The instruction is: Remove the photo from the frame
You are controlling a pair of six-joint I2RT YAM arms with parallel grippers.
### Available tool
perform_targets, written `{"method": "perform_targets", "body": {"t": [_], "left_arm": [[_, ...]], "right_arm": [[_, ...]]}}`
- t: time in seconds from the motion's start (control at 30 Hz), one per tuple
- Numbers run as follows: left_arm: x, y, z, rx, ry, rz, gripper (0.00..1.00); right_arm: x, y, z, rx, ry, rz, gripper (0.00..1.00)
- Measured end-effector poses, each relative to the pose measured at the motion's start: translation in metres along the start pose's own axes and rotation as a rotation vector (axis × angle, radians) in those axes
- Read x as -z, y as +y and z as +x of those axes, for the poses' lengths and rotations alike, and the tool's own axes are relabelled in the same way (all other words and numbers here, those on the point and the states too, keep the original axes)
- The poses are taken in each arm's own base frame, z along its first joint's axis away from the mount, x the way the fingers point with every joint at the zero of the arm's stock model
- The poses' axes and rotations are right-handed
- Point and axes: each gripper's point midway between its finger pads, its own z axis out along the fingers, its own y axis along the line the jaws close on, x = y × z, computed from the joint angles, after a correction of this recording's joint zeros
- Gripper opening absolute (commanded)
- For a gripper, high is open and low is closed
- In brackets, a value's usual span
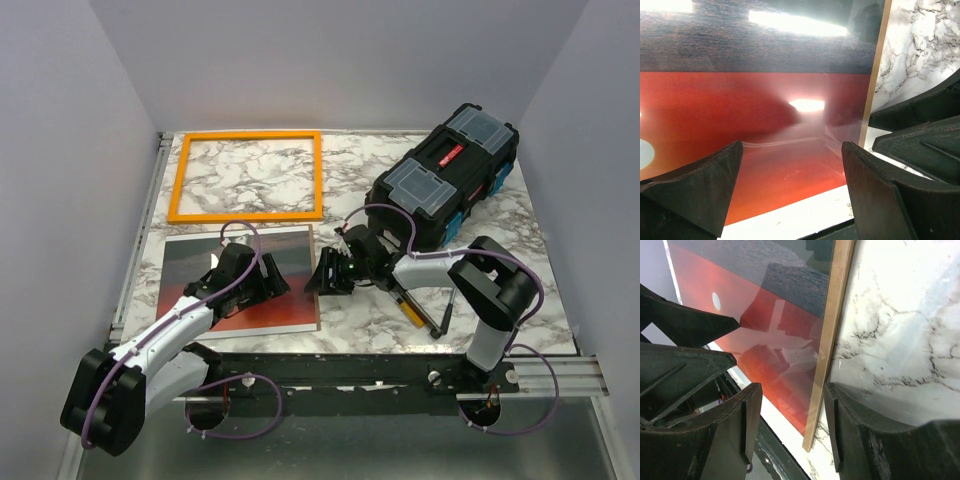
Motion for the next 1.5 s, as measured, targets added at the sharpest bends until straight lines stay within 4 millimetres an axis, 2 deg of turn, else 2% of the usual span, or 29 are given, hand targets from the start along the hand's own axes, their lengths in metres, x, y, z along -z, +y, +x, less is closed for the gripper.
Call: {"method": "perform_targets", "body": {"t": [0.67, 1.03, 1.3, 1.5], "left_arm": [[-0.001, -0.004, 0.001, -0.004, -0.005, 0.015, 0.87], [-0.002, -0.004, -0.002, -0.007, -0.024, 0.015, 0.88], [-0.001, -0.004, -0.003, -0.011, -0.041, 0.018, 0.89], [0.01, -0.003, 0.001, 0.002, -0.059, 0.032, 0.9]], "right_arm": [[-0.001, 0.01, 0.0, -0.046, 0.017, -0.057, 0.59], [0.009, 0.029, 0.0, -0.094, 0.024, -0.127, 0.6], [0.009, 0.041, -0.001, -0.119, 0.035, -0.2, 0.6], [-0.002, 0.032, 0.008, -0.143, 0.076, -0.197, 0.6]]}}
